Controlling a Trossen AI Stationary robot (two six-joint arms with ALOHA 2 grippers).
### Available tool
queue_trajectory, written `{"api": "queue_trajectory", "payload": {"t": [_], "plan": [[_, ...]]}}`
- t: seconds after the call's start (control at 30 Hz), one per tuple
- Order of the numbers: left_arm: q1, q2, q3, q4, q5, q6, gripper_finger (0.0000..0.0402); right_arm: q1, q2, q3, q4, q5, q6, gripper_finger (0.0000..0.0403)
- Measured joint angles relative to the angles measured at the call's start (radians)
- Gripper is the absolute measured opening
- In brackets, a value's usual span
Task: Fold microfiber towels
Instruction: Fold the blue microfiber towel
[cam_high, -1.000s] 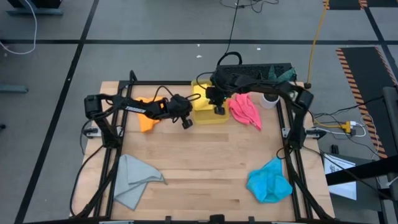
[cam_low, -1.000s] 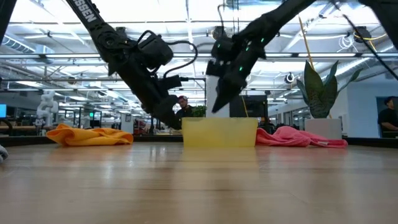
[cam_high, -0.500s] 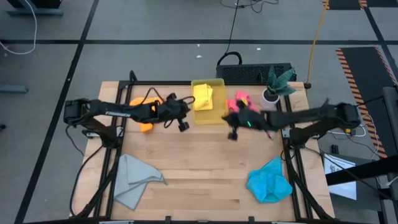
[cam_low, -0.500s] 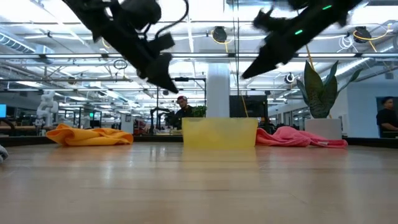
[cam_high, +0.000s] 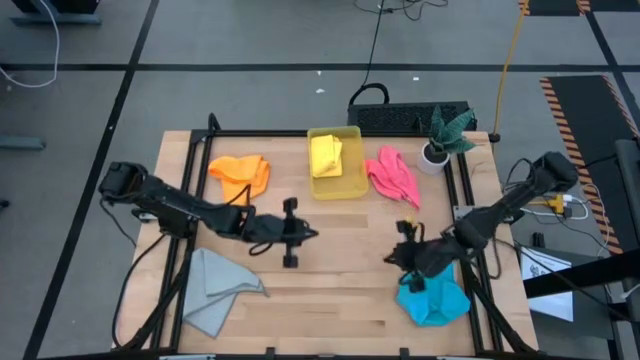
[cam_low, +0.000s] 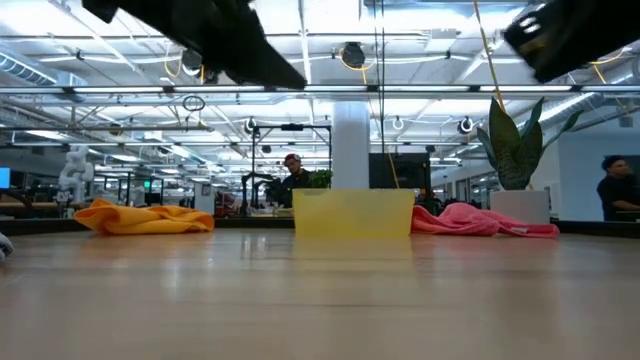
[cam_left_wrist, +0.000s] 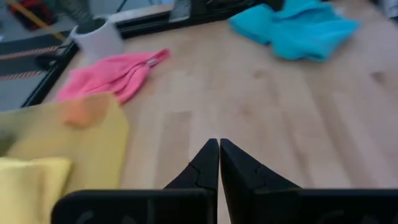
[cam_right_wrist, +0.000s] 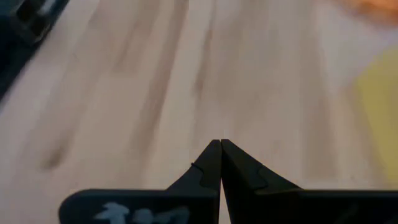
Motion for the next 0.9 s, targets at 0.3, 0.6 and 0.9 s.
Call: {"api": "queue_trajectory", "payload": {"t": [0.3,0.6,0.9], "plan": [[-0.091,0.032,0.002,0.104,-0.001,-0.004,0.0019,0.043,0.041,0.054,-0.458,-0.372,0.604,0.0031],[-0.131,0.058,0.0,0.097,-0.004,-0.08,0.0019,0.062,0.156,-0.085,-0.413,-0.527,0.664,0.0115],[-0.143,0.062,0.0,0.118,-0.019,-0.035,0.0019,0.059,0.209,-0.095,-0.243,-0.487,0.526,0.003]]}}
